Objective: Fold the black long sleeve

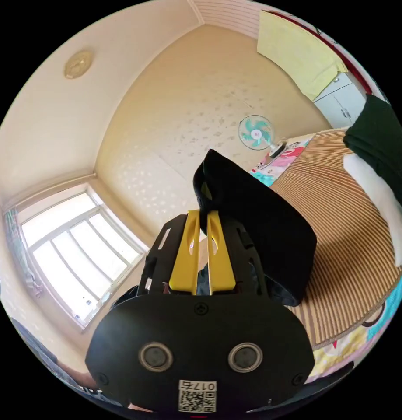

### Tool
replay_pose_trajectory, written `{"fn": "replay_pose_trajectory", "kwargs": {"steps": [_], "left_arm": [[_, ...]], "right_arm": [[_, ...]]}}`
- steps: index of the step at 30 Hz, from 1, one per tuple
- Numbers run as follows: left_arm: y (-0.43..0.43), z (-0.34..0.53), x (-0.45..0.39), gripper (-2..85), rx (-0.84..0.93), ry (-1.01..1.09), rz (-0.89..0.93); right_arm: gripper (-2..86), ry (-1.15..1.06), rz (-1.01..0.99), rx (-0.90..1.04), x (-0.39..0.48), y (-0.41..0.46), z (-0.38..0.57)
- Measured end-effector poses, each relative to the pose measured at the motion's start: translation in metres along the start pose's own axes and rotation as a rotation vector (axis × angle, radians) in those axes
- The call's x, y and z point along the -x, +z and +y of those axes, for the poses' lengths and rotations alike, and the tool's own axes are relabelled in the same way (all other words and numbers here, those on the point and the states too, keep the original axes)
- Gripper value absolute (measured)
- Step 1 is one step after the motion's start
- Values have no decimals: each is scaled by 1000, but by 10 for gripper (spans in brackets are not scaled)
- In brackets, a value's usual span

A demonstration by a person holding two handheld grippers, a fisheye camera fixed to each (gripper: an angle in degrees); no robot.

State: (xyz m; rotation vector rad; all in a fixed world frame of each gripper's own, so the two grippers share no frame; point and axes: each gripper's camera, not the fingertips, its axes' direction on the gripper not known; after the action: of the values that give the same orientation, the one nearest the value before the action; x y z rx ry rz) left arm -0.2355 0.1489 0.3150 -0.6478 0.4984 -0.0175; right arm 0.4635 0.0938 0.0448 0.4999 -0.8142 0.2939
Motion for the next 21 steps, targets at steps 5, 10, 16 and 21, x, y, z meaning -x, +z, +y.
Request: {"fn": "replay_pose_trajectory", "kwargs": {"steps": [5, 10, 16, 21], "left_arm": [[-3, 15, -8, -10, -32, -26, -12], [-9, 35, -14, -10, -88, -37, 10], [-54, 88, -50, -10, -276, 54, -61], [-50, 74, -84, -10, -281, 146, -191]], "right_arm": [[41, -169, -198, 355, 120, 204, 76], [65, -309, 20, 925, 145, 358, 232], [29, -380, 206, 897, 137, 266, 276], [9, -384, 675, 790, 85, 165, 272]]}}
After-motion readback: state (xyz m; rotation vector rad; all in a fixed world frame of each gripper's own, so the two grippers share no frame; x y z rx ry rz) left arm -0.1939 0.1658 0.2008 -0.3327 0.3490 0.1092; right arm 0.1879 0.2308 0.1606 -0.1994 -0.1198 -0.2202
